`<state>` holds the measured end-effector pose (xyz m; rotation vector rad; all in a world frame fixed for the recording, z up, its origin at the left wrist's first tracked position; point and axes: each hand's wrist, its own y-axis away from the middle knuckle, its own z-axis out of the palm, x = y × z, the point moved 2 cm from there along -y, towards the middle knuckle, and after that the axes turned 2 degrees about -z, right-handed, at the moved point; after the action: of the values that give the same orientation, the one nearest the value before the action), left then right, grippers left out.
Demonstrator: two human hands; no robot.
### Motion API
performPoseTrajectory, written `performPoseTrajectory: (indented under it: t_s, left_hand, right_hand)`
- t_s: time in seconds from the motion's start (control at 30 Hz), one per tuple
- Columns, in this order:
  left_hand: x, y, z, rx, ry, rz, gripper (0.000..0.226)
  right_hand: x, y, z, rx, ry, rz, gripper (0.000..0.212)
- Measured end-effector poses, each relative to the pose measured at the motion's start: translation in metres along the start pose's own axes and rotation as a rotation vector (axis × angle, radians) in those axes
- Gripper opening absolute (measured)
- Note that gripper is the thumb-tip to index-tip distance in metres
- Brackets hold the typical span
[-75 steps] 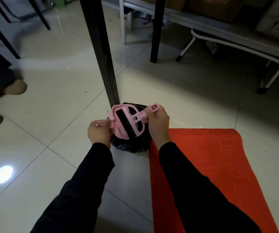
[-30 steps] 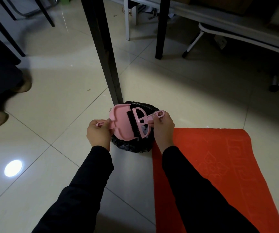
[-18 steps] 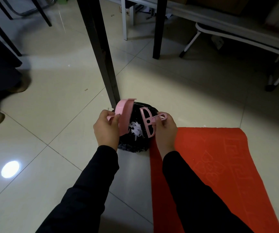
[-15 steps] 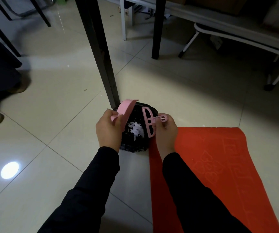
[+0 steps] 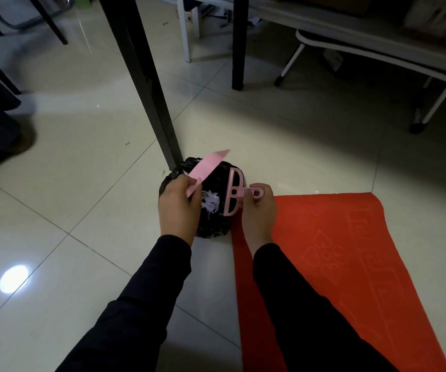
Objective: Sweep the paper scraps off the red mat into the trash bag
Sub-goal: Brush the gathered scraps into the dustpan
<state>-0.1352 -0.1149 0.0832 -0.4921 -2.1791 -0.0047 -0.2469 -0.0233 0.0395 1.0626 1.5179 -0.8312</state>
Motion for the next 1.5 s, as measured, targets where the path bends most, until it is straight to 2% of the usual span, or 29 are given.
performPoseTrajectory:
  t_s: [0.43,0.6,0.7,0.9,1.0,1.2,1.33,1.5]
  left_hand:
    - [-0.007,0.004,0.005,0.000,0.013,0.020,0.010]
    - [-0.013,0.006,-0.001,0.045,0.079,-0.049,0.008]
    - [-0.014,0.004,-0.008,0.124,0.210,-0.195,0.005]
    - [-0.043,-0.008,-0.015,0.201,0.483,-0.487,0.019]
    - [-0.060,-0.008,-0.014,0.227,0.747,-0.735,0.019]
    - [-0.083,0.003,-0.016,0.141,1.146,-1.040,0.008]
    - [-0.088,0.008,-0.013,0.053,1.315,-1.102,0.009]
    - [-0.080,0.010,-0.013,-0.041,1.309,-1.104,0.012]
  right_hand:
    - [0.001,0.009,-0.003,-0.015,0.027,0.000,0.011]
    - [-0.002,0.008,0.000,-0.028,0.047,-0.045,0.009]
    - [-0.004,0.009,0.003,-0.041,0.041,-0.055,0.005]
    - [-0.010,0.009,0.007,-0.079,0.040,-0.084,0.005]
    - [-0.009,0.010,0.011,-0.113,0.036,-0.068,0.019]
    - [-0.002,0.011,0.016,-0.191,0.081,-0.055,0.026]
    - [-0.006,0.008,0.021,-0.214,0.115,-0.052,0.025]
    - [-0.015,0.010,0.031,-0.273,0.174,-0.087,0.033]
